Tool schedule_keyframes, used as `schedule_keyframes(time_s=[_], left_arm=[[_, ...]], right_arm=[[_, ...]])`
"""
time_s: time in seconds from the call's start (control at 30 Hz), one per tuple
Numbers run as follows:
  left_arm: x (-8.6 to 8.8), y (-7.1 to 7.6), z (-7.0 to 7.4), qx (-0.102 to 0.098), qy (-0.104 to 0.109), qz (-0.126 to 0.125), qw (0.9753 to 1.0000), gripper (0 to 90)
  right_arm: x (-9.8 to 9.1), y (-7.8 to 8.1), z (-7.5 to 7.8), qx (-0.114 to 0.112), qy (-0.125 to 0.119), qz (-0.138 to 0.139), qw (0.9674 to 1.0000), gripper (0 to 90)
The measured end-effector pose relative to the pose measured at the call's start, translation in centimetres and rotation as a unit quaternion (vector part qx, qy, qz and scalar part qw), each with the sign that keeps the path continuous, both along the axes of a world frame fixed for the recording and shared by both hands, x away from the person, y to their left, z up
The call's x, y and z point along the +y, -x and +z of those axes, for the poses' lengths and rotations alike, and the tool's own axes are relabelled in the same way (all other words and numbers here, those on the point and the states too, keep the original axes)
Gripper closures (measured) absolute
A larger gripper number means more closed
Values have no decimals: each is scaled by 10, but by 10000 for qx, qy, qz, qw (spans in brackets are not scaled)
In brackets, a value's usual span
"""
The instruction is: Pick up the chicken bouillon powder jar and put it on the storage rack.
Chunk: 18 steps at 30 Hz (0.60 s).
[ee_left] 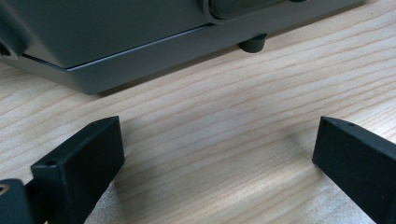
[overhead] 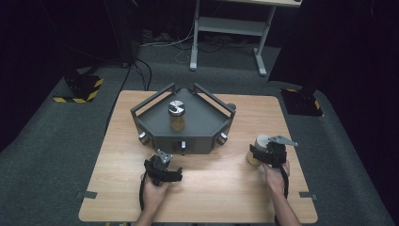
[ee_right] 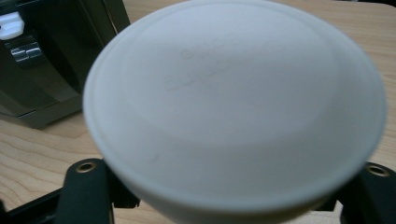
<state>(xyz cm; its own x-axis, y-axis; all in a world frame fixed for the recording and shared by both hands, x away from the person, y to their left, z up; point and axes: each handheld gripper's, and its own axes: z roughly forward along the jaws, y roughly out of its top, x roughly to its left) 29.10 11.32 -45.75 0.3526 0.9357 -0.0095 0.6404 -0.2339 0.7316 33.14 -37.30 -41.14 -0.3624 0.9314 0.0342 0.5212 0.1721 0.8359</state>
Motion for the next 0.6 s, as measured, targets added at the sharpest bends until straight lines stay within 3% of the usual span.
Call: schedule_keyframes(time_s=[0.6], left_arm=[[0,0,0,-1,2,4,10000,20]], right_arm=[[-1,-2,3,-2,97,98,9999,336]])
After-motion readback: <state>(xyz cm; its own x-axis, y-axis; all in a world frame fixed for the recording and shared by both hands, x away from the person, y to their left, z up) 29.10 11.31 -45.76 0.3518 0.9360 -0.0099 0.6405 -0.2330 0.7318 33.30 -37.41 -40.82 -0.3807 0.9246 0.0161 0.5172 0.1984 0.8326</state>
